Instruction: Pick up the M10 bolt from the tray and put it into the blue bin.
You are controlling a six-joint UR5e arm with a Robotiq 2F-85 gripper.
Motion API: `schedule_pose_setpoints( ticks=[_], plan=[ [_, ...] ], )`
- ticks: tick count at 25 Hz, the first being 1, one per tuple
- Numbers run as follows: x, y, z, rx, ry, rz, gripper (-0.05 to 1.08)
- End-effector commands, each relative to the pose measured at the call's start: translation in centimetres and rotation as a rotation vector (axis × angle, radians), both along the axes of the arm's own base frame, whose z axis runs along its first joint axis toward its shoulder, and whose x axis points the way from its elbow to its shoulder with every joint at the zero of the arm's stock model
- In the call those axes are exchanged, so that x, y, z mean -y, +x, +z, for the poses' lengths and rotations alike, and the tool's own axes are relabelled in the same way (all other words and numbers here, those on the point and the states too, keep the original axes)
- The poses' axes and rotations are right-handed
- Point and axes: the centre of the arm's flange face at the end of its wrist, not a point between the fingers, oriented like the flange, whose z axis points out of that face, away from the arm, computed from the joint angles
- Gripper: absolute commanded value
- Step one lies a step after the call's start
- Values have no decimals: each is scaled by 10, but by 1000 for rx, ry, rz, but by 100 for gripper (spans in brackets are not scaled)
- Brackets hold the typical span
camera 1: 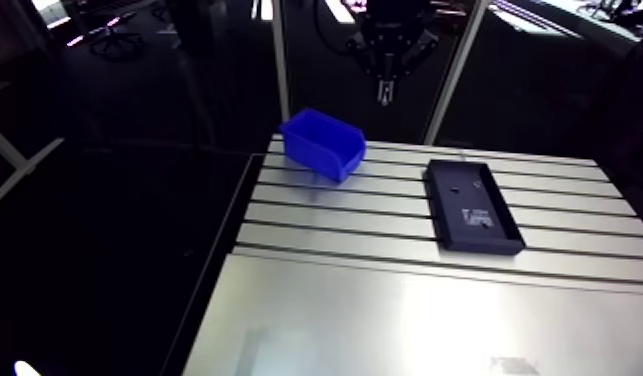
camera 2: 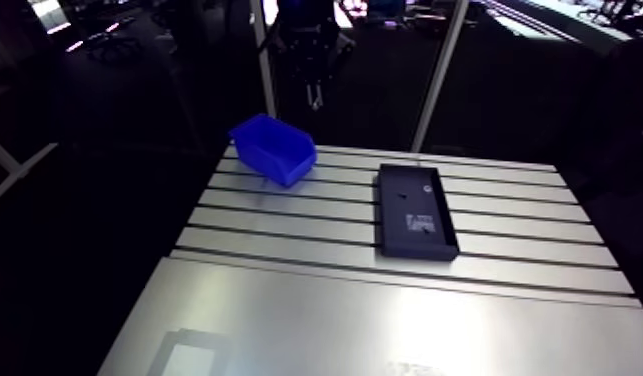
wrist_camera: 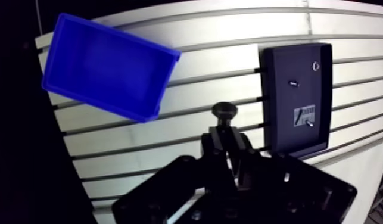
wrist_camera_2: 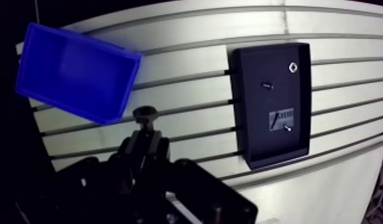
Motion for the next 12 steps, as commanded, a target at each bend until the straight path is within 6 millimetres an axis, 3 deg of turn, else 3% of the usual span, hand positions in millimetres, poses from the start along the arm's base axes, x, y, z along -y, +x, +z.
schedule_pose_setpoints(
  ticks=[1,12],
  plan=[
    [12,-11,11,-112,-27,-204,108],
    [27,-37,-10,-163,-173,-277,108]
  ],
)
